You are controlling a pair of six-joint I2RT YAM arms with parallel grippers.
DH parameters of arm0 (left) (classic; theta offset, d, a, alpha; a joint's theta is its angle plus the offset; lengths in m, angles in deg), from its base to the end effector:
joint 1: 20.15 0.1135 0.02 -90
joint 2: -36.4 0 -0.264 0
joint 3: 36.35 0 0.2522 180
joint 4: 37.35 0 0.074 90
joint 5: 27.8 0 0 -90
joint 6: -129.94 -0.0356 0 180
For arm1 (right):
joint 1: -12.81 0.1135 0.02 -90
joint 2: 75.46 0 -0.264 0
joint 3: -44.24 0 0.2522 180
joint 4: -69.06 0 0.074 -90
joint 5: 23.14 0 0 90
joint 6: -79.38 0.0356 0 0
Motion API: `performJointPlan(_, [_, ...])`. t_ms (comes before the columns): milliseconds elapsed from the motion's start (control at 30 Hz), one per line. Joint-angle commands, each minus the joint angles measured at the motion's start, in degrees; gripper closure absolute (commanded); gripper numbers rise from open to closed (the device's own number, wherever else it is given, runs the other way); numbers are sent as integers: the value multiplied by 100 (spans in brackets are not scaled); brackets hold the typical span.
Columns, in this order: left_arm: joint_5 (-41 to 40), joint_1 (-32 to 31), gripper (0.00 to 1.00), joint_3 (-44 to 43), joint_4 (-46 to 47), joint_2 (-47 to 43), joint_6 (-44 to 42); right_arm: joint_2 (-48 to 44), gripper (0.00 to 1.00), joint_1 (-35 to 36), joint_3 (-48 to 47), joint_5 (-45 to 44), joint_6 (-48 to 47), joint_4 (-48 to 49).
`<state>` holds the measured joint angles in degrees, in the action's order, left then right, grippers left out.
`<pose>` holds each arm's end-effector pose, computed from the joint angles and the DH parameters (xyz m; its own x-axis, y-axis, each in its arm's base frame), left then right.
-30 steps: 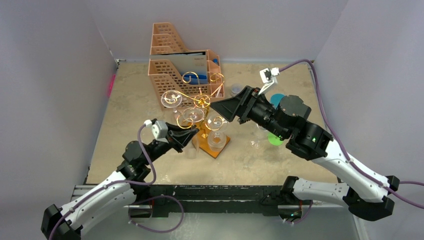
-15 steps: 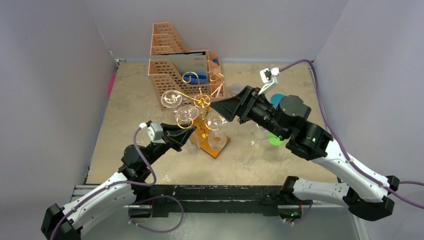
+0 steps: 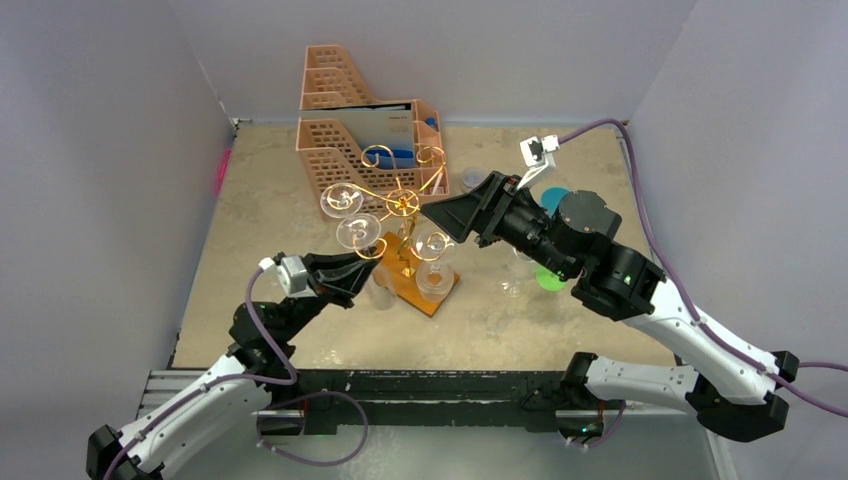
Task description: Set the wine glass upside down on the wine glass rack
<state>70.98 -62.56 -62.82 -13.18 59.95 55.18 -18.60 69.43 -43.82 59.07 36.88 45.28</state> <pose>0.0902 -0.0897 0.2815 0.1228 -0.4640 -0.8773 0.8283 0.5349 -0.1670 0.1139 0.1641 0.4793 -0.5075 0.5575 -0.6570 -0.5614 0.3646 0.7429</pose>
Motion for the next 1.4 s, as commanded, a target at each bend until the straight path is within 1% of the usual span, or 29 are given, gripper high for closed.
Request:
performJointPlan(0, [139,-4,100,-56,-133,-339,-191,-54,26,24,34,-184,-49,88])
performJointPlan(167, [569,-8,100,-237,-550,-426,-343,-45,26,24,39,-190,-52,79])
performJointPlan(300, [1015,-4,100,-533,-1018,-128,-606,-43,27,24,39,-161,-48,38])
performJointPlan(400, [1181,-4,100,-831,-1431,91,-906,-61,27,24,39,-168,-56,-35])
performJointPlan(533, [1284,-4,100,-1094,-1604,426,-1066,-115,27,20,96,-231,-40,-61])
performJointPlan(633, [1049,-4,100,-1229,-1746,616,-940,-140,27,24,130,-258,-23,-53])
performJointPlan(733, [830,-4,90,-1343,-2098,677,-843,-155,27,24,127,-259,-22,-94])
performJointPlan(833, [694,-4,82,-1344,-2191,603,-785,-176,27,19,132,-311,-27,-154])
performJointPlan(1067, [495,-9,67,-1314,-2486,243,-682,-266,27,18,187,-447,-91,-166])
performJointPlan(1167, [518,-5,59,-1411,-2759,73,-611,-307,27,24,172,-520,-130,-264])
performJointPlan(1267, [504,-4,55,-1608,-3196,-51,-518,-352,27,20,151,-686,-201,-427])
performJointPlan(1367, [315,-4,53,-1824,-3735,-192,-373,-426,27,24,147,-849,-280,-584])
